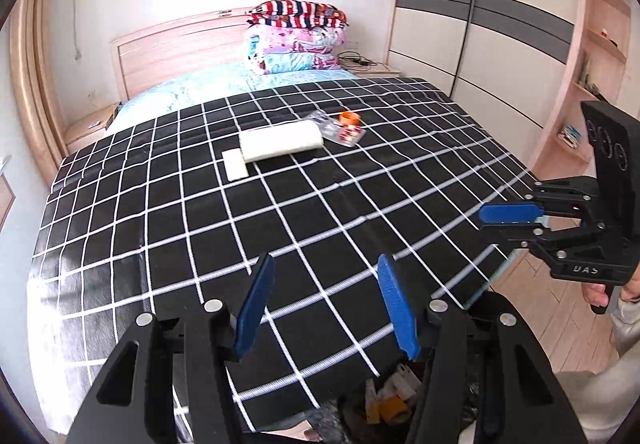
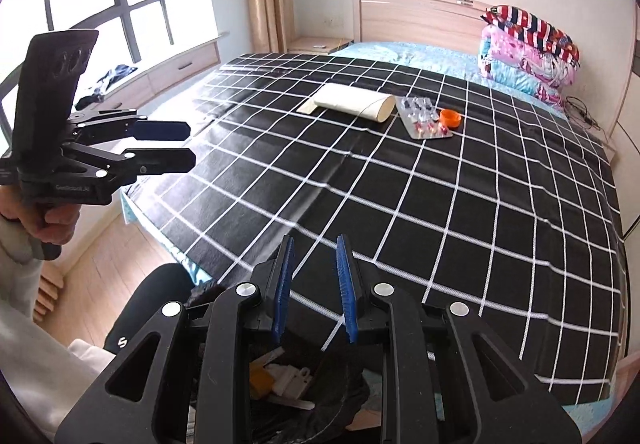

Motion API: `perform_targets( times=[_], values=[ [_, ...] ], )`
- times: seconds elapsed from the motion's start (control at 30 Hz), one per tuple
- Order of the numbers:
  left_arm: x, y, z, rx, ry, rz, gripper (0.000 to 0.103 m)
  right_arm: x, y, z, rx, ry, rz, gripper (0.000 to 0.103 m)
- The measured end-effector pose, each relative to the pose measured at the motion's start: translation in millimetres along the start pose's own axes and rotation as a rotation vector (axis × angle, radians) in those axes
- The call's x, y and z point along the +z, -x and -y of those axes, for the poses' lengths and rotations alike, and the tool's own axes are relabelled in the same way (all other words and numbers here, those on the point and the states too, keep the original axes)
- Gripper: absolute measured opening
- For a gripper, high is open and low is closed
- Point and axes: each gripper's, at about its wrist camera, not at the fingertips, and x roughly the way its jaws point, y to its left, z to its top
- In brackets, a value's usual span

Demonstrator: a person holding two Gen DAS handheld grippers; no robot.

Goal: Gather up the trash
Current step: 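Raise both open tools back toward the items on the bed, then grasp the white card with the left tool while the right tool grasps the pill blister pack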

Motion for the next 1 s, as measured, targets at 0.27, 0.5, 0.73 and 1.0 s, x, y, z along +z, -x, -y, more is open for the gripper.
perform_targets(
  times=[0.27, 0.5, 0.73, 1.0],
  values=[
    [24, -25, -24, 0.048, 0.032, -0.006, 0.052, 22, -13, 19, -0.024, -0.012, 0.023, 0.022],
    [43, -57, -48, 0.081, 0.067, -0.03, 0.052, 41, -31, 38, -0.037, -0.026, 0.03, 0.022],
    [59, -91, -70, 0.121, 0.11, -0.059, 0.052, 60, -53, 56, -0.046, -0.036, 0.027, 0.022],
    [73, -124, -89, 0.148, 0.143, -0.086, 0.052, 74, -79, 74, -0.056, -0.048, 0.012, 0.022]
  ],
)
